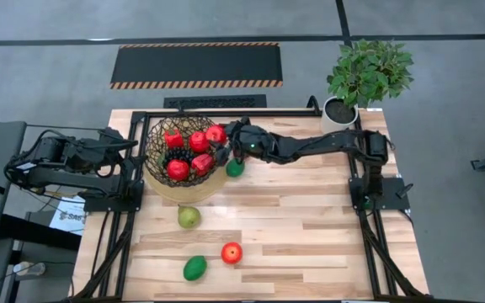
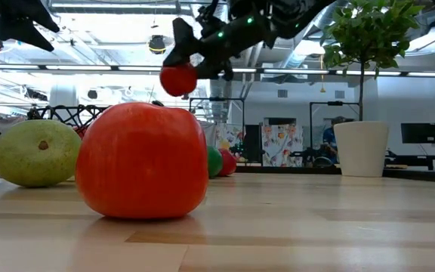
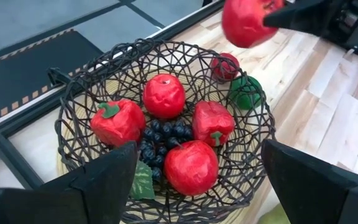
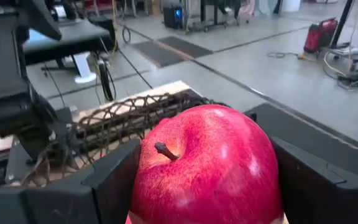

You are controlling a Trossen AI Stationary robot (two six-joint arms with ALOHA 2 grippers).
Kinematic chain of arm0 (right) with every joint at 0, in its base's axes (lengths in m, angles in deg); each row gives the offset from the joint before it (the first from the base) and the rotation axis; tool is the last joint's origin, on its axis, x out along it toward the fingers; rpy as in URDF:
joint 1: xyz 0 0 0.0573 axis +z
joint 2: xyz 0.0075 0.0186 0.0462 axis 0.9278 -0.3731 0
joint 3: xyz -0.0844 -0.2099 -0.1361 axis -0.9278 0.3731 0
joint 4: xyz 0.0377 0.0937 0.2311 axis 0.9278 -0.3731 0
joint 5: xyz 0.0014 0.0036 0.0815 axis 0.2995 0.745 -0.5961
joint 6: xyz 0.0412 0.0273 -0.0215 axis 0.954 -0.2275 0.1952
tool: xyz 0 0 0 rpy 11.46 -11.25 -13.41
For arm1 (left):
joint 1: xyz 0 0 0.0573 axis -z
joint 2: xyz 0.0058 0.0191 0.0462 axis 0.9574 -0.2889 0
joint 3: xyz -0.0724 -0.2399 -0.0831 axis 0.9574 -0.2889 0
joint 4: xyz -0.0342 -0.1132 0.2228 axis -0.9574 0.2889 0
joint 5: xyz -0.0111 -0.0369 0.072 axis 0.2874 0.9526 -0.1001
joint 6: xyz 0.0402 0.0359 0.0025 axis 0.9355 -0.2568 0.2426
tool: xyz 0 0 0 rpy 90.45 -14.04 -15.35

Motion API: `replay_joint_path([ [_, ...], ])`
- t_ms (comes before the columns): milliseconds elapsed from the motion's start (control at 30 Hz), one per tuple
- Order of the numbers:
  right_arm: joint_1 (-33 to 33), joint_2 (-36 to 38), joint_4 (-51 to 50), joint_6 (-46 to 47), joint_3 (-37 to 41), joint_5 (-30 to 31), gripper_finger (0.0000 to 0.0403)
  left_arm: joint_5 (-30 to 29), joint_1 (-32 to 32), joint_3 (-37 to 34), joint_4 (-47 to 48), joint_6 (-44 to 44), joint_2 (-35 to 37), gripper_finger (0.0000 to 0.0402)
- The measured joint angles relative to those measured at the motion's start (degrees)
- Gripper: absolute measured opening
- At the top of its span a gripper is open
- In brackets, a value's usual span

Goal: Build produce basket
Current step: Put the red apple into the black wire basket

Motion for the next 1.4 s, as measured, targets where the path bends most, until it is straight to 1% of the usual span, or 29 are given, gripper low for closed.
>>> replay_joint_path([
  [167,-0.07,-3.27,2.47,0.77,-0.85,-0.37,0.0327,0.02,-0.01,0.00,0.01,-0.20,0.00,0.0330],
  [433,-0.07,-9.11,0.86,1.05,-5.67,-0.58,0.0332,0.06,-0.01,0.00,0.02,-0.65,-0.02,0.0330],
  [567,-0.07,-11.87,-3.39,1.07,-8.38,-0.45,0.0356,0.42,0.00,0.00,0.04,-0.66,-0.02,0.0330],
  [633,-0.07,-12.81,-5.45,0.88,-9.74,0.54,0.0368,0.40,-0.02,0.00,0.04,-0.66,-0.02,0.0330],
  [833,-0.19,-13.26,-10.08,0.39,-11.78,0.90,0.0394,0.40,0.00,0.00,0.04,-0.66,-0.02,0.0330],
  [1000,-0.35,-12.84,-13.79,-0.92,-13.89,1.04,0.0398,0.40,-0.02,0.00,0.04,-0.66,-0.02,0.0330],
  [1100,-0.27,-12.76,-18.46,-0.95,-16.74,1.03,0.0399,0.40,-0.02,0.00,0.04,-0.66,-0.02,0.0330],
  [1167,0.29,-12.32,-23.62,-1.00,-19.61,-0.78,0.0399,0.43,0.00,0.00,0.04,-0.72,-0.02,0.0330],
  [1300,3.45,-8.91,-37.38,0.43,-25.52,-9.73,0.0398,1.90,0.00,0.00,0.06,-0.81,-0.02,0.0330],
  [1367,6.21,-6.67,-46.20,2.96,-26.30,-14.76,0.0399,2.96,0.00,0.01,0.14,-0.83,0.00,0.0330],
  [1400,7.99,-6.12,-47.05,4.46,-26.52,-16.53,0.0399,3.47,0.00,0.00,0.16,-0.83,0.00,0.0330],
])
